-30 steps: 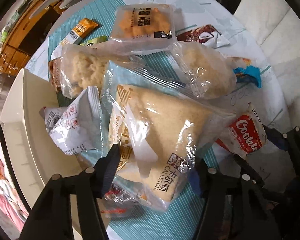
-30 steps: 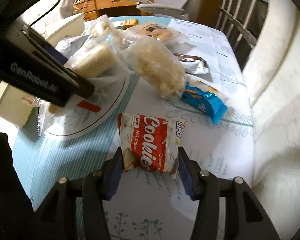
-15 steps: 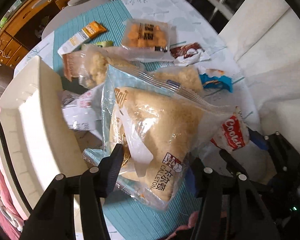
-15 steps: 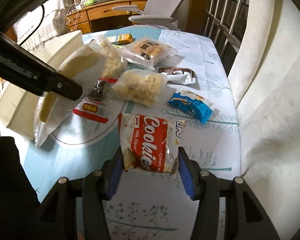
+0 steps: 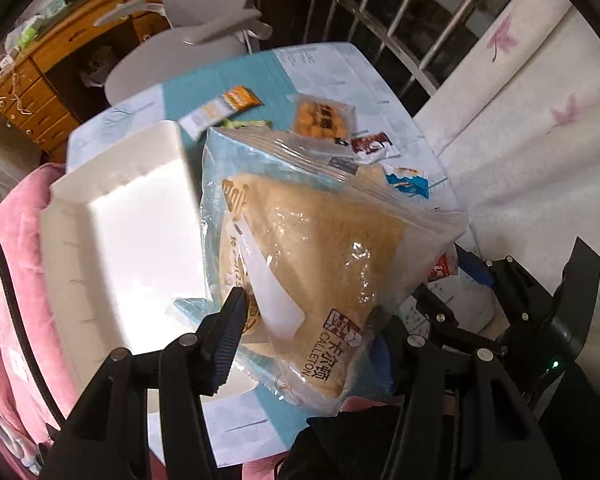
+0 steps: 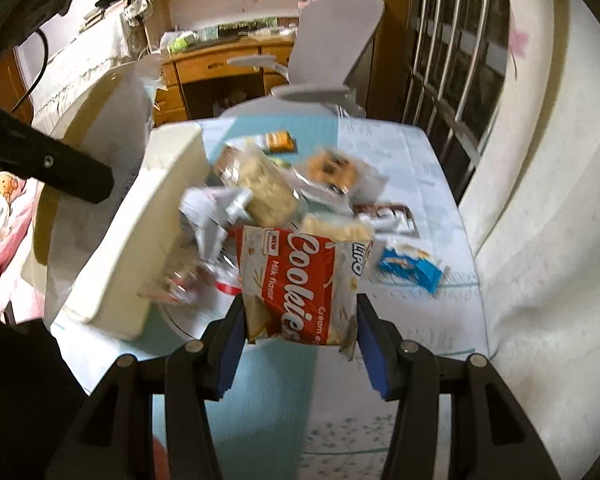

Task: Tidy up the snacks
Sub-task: 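Carry bread bag into white tray with left tool while right tool drops Cookies pack there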

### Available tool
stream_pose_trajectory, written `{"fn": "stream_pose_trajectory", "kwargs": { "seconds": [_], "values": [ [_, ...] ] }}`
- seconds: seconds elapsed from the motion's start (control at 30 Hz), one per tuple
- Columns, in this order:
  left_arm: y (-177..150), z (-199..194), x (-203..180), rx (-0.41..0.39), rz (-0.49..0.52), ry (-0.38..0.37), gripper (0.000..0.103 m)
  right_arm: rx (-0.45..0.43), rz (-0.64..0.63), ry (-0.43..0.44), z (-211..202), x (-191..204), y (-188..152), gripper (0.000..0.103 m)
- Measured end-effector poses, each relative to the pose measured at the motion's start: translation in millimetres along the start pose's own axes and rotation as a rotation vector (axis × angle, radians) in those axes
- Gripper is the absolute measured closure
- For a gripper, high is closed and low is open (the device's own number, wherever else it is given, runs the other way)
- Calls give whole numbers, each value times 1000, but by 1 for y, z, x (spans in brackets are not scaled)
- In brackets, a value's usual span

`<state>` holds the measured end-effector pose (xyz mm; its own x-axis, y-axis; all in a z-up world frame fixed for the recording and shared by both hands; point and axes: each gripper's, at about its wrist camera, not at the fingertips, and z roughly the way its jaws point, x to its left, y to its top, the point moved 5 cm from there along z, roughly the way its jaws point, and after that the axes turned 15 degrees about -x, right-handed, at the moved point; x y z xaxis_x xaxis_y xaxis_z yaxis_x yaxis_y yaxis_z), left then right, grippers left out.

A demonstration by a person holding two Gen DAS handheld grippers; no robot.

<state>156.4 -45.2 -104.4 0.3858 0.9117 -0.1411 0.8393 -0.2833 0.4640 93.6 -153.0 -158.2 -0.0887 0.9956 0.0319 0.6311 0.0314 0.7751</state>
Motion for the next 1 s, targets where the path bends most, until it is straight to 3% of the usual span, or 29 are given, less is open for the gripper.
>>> {"fn": "stream_pose_trajectory", "kwargs": {
  "seconds": [0.33,0.73,0.83,0.87,0.93,1.0],
  "values": [
    [-18,-58,78,-70,-53,43,48,-108,-4,14,-23,71,43,51],
    [-27,-79,172,-140,-124,128,47,-193,-17,80,-32,164,71,50],
    [-31,-74,195,-160,-177,133,42,-188,-4,102,-28,183,66,49],
    [-33,-73,201,-163,-187,141,32,-184,5,109,-26,187,64,49],
    [-35,-70,211,-155,-189,171,18,-172,24,116,-20,196,60,39],
    [-37,-71,220,-151,-184,192,18,-142,33,103,-12,203,54,33]
  ]
}}
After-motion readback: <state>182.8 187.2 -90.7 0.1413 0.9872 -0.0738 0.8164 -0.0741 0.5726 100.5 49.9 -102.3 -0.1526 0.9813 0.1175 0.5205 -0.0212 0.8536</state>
